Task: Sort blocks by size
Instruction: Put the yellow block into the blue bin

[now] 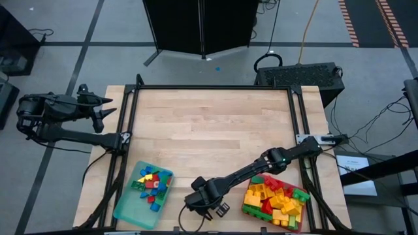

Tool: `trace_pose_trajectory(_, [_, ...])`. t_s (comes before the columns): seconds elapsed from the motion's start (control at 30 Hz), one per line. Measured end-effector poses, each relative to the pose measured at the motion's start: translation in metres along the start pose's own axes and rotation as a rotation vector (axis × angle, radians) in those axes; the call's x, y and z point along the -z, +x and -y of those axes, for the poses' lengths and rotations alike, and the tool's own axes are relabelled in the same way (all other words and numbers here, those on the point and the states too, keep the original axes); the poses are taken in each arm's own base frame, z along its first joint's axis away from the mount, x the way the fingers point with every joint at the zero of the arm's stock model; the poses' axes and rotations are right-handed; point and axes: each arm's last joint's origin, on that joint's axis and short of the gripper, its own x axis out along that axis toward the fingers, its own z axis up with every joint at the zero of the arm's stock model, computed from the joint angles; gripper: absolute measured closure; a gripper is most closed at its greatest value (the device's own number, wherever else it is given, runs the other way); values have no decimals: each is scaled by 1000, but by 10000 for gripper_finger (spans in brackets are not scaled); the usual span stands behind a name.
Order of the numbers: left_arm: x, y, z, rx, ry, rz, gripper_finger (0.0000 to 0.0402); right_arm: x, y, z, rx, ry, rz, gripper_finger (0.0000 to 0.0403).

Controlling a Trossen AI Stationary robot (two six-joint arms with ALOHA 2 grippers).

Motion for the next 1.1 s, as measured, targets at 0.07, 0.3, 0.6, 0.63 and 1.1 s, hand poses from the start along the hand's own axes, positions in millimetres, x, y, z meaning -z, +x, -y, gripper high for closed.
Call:
trace_pose_trajectory(0.07, [0,0,0,0,0,0,214,0,-5,4,34,7,12,289])
trace_pose_trajectory(0.3, [0,0,0,0,-22,3,214,-10,-37,41,206,68,230,289])
trace_pose_trajectory(0.6, [0,0,0,-7,-29,4,214,-26,-58,93,355,202,637,289])
trace_pose_trajectory(0.63, [0,0,0,-7,-28,4,214,-28,-60,97,365,210,672,289])
trace_pose_trajectory(1.1, [-1,0,0,-6,-32,9,214,-23,-70,142,378,380,959,289])
